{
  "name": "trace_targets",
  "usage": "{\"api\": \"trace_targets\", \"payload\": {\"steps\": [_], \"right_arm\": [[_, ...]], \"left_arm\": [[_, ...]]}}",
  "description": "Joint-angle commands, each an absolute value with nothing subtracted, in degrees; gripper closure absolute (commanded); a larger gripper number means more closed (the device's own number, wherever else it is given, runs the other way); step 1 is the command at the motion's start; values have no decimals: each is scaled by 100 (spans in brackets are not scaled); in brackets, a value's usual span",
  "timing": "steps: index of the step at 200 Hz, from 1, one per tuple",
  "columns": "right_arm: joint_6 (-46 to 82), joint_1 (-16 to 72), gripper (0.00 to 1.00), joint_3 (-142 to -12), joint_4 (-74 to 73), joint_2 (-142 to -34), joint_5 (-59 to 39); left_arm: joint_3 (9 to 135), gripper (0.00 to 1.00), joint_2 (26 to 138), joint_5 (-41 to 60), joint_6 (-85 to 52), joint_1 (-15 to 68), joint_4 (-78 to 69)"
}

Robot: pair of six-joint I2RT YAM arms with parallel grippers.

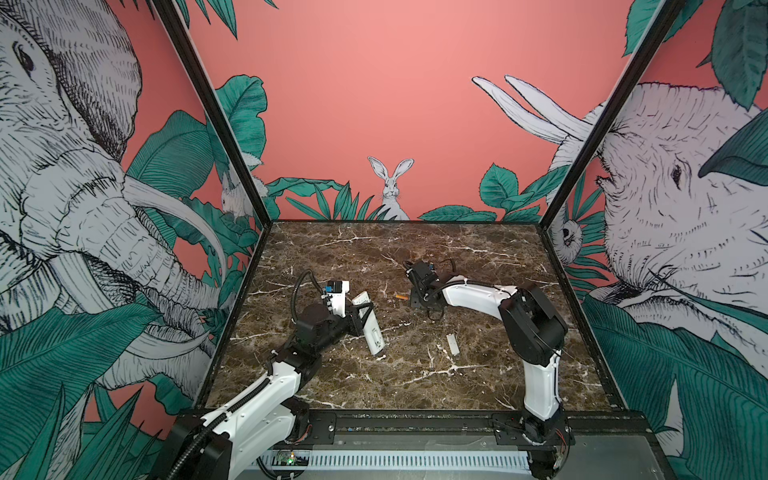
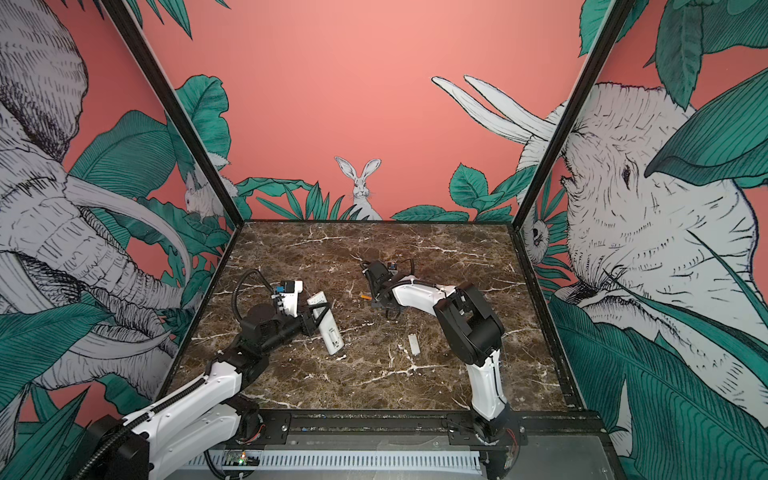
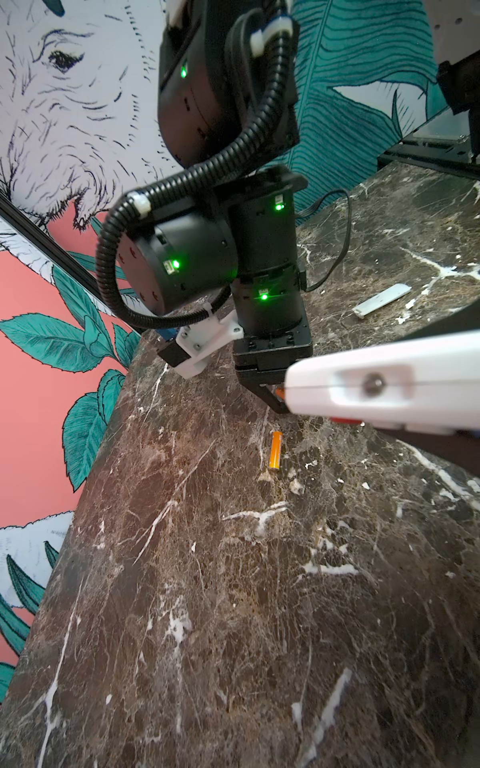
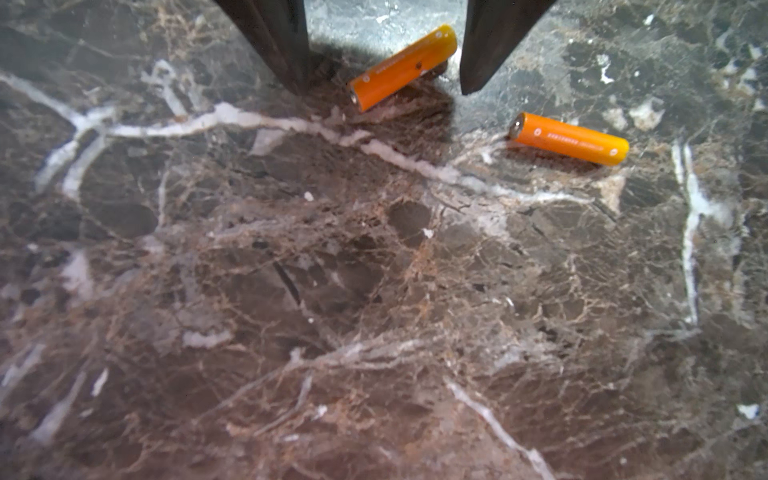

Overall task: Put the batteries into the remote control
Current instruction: 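Lower the right gripper and grasp one orange battery by its end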

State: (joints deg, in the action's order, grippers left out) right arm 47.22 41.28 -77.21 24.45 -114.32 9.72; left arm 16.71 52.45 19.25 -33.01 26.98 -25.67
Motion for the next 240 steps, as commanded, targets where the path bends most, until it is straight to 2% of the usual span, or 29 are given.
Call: {"api": "trace_targets", "payload": {"steps": [1,42,80,149,240], "right_arm": [[4747,4172,44,-7822,2474,-11552,1153],[4621,4209,55,-7831,2581,-11617,1264],[4543,4325,60,-7875,2687,-11722,1413],[4451,4368,78,-7747,2820,-11626,1613],[4020,4370,97,-7215,2721,-11190,1257]], "left_arm": [[1600,100,5106,1890,-3332,2721,-2823],[1593,100,5089,1876,-3346,2724,-2839],[1573,100,5096,1848,-3339,2722,-2830],[1569,100,5106,1837,-3335,2731,-2820],[1617,100,5296,2024,-3356,2726,-2900]]}}
